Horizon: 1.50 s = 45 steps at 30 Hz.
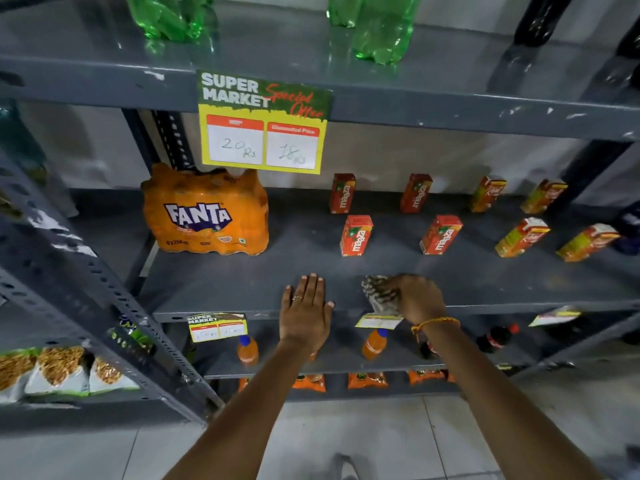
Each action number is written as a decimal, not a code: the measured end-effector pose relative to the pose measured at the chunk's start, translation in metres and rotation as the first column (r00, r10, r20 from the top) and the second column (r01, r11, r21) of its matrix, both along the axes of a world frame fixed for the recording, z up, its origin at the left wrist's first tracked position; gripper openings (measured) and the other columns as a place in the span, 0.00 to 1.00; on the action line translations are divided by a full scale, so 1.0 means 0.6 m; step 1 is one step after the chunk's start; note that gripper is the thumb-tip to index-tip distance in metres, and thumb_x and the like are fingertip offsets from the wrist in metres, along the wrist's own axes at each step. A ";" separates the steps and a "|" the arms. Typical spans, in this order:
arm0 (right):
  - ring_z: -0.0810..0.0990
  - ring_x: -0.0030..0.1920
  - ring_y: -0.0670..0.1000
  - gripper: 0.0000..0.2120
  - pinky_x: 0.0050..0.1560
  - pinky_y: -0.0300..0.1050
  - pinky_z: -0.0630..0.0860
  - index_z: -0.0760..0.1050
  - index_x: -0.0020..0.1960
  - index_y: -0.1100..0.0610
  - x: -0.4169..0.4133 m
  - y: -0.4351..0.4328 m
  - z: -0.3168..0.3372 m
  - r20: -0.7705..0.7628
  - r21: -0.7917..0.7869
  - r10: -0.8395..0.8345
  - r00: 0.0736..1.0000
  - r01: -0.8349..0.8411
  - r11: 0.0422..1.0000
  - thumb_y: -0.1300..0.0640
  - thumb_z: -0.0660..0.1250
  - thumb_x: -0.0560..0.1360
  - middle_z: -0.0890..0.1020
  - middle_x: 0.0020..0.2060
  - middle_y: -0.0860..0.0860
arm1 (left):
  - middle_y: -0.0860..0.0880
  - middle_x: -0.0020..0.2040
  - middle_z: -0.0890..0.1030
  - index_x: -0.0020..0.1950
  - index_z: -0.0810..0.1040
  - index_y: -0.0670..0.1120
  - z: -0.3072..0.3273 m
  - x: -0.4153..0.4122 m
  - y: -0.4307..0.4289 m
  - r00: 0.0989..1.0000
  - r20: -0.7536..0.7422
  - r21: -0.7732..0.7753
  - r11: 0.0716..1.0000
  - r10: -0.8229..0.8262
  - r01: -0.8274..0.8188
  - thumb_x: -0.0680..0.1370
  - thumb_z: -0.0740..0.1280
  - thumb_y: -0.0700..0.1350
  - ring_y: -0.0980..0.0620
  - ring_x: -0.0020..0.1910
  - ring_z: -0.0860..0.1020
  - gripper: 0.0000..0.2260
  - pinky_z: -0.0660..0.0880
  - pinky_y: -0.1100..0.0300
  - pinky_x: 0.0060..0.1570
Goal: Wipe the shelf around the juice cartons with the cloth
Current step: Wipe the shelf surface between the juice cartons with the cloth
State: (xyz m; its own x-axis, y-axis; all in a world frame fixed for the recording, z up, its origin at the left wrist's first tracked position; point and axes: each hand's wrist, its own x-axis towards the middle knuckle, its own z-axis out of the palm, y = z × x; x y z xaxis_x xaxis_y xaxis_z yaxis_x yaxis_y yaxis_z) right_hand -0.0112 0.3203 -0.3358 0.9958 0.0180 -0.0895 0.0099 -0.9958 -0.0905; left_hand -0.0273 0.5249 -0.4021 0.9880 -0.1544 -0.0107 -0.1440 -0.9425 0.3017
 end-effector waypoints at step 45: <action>0.83 0.54 0.59 0.12 0.57 0.51 0.79 0.79 0.57 0.56 0.039 -0.370 0.005 0.155 0.053 0.024 0.988 -0.032 0.998 0.58 0.63 0.76 0.85 0.53 0.57 | 0.52 0.76 0.55 0.74 0.51 0.48 -0.005 0.026 -0.436 0.997 0.039 0.056 0.996 0.068 -0.070 0.78 0.38 0.55 0.54 0.75 0.49 0.27 0.35 0.42 0.69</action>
